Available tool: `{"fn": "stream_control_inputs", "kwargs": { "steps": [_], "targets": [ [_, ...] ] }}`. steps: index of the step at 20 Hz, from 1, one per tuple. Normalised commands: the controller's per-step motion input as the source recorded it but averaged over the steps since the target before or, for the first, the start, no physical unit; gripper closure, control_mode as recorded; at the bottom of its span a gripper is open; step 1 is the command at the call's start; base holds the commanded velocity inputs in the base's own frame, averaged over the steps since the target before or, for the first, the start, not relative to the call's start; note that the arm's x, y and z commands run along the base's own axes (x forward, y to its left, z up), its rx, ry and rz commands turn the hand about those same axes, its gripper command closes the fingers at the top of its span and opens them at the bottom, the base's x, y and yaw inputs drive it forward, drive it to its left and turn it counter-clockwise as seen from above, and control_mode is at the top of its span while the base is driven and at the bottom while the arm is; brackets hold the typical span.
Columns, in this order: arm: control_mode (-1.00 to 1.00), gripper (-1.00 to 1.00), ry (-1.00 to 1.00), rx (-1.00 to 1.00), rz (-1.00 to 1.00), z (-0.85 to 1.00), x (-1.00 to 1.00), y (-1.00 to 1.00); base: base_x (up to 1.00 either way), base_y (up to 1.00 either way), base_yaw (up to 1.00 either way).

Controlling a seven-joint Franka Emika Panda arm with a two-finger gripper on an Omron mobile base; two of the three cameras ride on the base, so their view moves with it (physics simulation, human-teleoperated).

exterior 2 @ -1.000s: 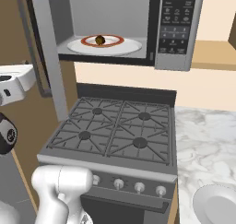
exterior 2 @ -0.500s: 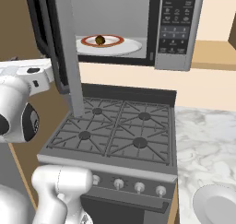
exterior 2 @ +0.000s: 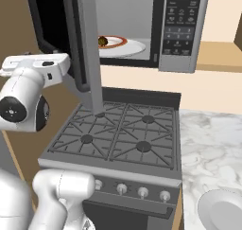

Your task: Pick the sweet potato from the counter and place it in the microwave. Then turn on the microwave.

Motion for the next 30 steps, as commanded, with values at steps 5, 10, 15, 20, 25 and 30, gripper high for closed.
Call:
{"fn": "stream_control_inputs", "kwargs": {
  "steps": [5,10,15,20,25,30],
  "targets": [
    [-1.0,-1.0,0.0,0.02,0.0,0.0,0.44,-0.34,0.0,0.0,0.0],
    [-1.0,-1.0,0.0,0.02,0.0,0.0,0.41,-0.37,0.0,0.0,0.0],
    [-1.0,-1.0,0.0,0.01,0.0,0.0,0.39,-0.28,0.0,0.0,0.0],
    [-1.0,-1.0,0.0,0.01,0.0,0.0,0.4,-0.26,0.0,0.0,0.0],
    [-1.0,-1.0,0.0,0.0,0.0,0.0,0.4,-0.24,0.0,0.0,0.0],
    [-1.0,-1.0,0.0,0.0,0.0,0.0,0.36,-0.24,0.0,0.0,0.0]
  ]
}}
